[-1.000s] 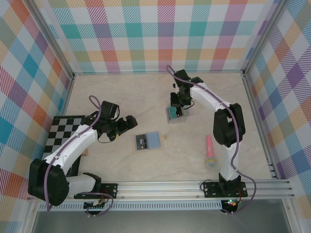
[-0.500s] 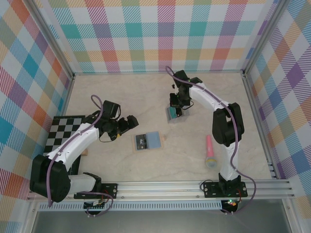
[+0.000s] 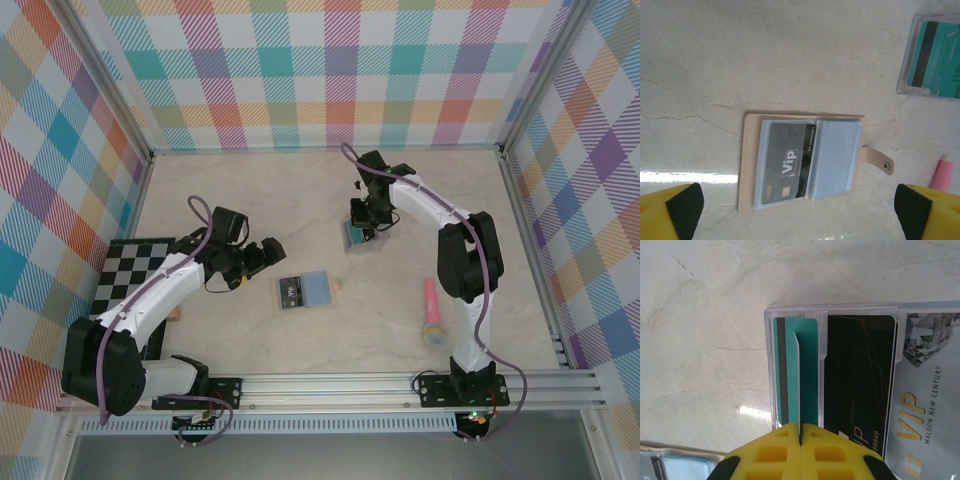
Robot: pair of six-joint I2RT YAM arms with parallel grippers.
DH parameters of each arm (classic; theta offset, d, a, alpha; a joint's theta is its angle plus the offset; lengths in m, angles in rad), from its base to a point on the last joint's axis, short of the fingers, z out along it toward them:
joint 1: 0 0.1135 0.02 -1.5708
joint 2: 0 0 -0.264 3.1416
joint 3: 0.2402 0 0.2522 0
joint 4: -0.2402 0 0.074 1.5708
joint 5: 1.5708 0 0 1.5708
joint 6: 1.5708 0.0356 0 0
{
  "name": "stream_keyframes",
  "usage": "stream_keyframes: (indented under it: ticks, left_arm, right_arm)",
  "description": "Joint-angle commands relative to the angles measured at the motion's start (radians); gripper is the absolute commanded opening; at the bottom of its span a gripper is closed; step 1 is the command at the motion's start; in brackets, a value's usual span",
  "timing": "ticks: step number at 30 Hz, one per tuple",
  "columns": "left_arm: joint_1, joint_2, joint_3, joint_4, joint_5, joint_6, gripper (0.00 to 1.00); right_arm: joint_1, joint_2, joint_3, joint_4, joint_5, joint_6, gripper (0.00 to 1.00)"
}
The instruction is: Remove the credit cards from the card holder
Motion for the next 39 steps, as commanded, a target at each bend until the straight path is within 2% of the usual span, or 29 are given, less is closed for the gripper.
stream_keyframes:
  ticks: [1, 7, 15, 20, 28, 30, 35, 39]
  left_arm:
    - [0.012, 0.007, 0.013, 0.007, 0.017, 0.006, 1.0]
    - [0.012, 0.01, 0.01, 0.01, 0.025, 0.0, 1.0]
    - [0.01, 0.024, -0.009, 0.018, 0.061, -0.014, 1.0]
    - [-0.009, 0.047, -0.032, 0.025, 0.09, -0.026, 0.94]
    - [-0.071, 0.108, -0.059, 0.051, 0.092, -0.053, 0.81]
    - [-0.081, 0.124, -0.06, 0.056, 0.085, -0.058, 0.76]
    - [-0.092, 0.151, -0.078, 0.089, 0.073, -0.087, 0.54]
    - [-0.096, 0.174, -0.084, 0.128, 0.079, -0.105, 0.44]
  right_arm:
    - [-0.004, -0.013, 0.023, 0.004, 0.0, -0.004, 0.05]
    - [-0.004, -0.046, 0.013, 0.016, 0.005, 0.019, 0.26]
    - [-0.003, -0.213, -0.113, 0.043, -0.058, 0.08, 0.39]
    - [0.046, -0.306, -0.228, 0.076, -0.127, 0.156, 0.41]
    - [0.246, -0.298, -0.28, 0.125, -0.161, 0.244, 0.41]
    - [0.28, -0.27, -0.277, 0.143, -0.183, 0.256, 0.41]
    - [0.305, -0.207, -0.298, 0.228, -0.287, 0.298, 0.34]
    - [0.307, -0.168, -0.316, 0.292, -0.355, 0.323, 0.3]
